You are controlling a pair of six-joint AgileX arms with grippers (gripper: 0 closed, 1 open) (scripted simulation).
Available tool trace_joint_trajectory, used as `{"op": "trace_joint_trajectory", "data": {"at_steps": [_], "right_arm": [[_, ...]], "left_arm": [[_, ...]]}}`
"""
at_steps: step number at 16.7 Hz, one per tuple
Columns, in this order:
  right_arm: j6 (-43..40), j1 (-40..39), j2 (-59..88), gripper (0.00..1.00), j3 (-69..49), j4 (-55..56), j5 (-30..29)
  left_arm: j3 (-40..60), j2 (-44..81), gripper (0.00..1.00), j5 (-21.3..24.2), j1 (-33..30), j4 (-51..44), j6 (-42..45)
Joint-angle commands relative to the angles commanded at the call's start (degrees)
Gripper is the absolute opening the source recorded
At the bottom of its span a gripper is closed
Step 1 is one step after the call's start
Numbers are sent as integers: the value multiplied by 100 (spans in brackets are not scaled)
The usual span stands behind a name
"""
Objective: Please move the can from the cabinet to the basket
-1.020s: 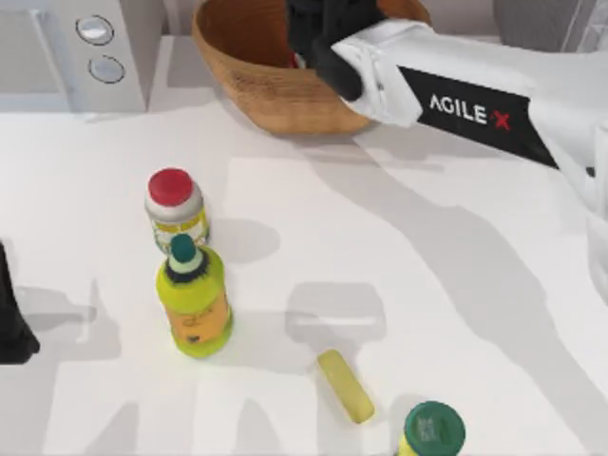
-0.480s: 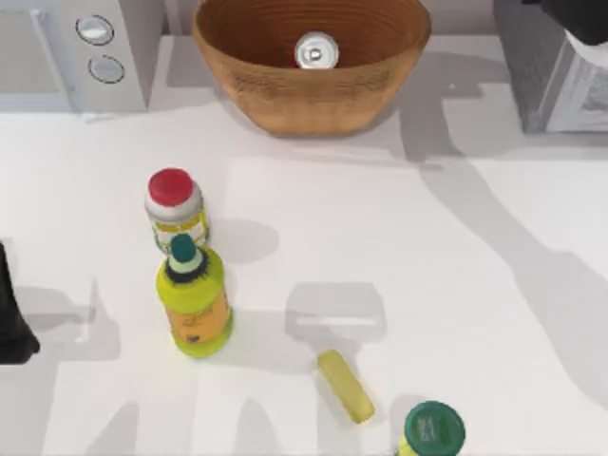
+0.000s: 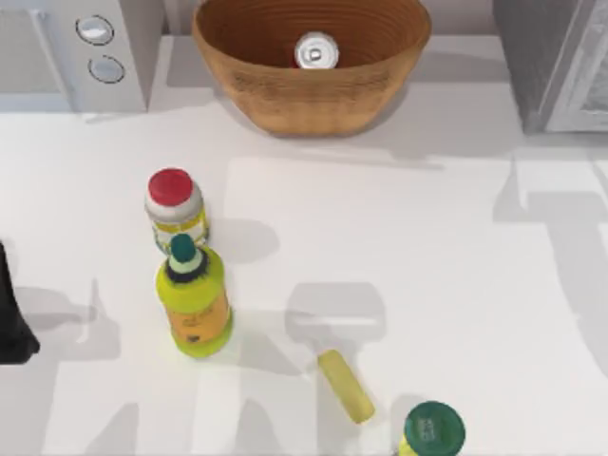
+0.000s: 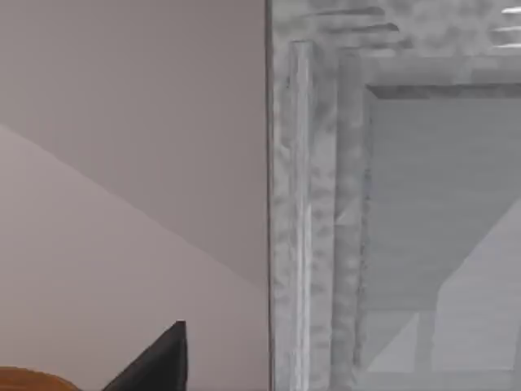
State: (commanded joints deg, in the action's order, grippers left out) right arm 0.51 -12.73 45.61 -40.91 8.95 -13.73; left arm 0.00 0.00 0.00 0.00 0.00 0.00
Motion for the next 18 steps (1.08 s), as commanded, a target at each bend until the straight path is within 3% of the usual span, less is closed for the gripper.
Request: {"op": "trace_joint_trajectory", "data": {"at_steps": [5,9,18], "right_arm": [[-28,750,-2907,100,2499,-529,798],[-45,1152,-4215,100,3754,-811,1240],[-50,1261,-4531,100,4080,-883,1370]], "left_arm": [[0,0,100,0,0,0,0],[0,0,100,0,0,0,0],[0,0,100,0,0,0,0]]}}
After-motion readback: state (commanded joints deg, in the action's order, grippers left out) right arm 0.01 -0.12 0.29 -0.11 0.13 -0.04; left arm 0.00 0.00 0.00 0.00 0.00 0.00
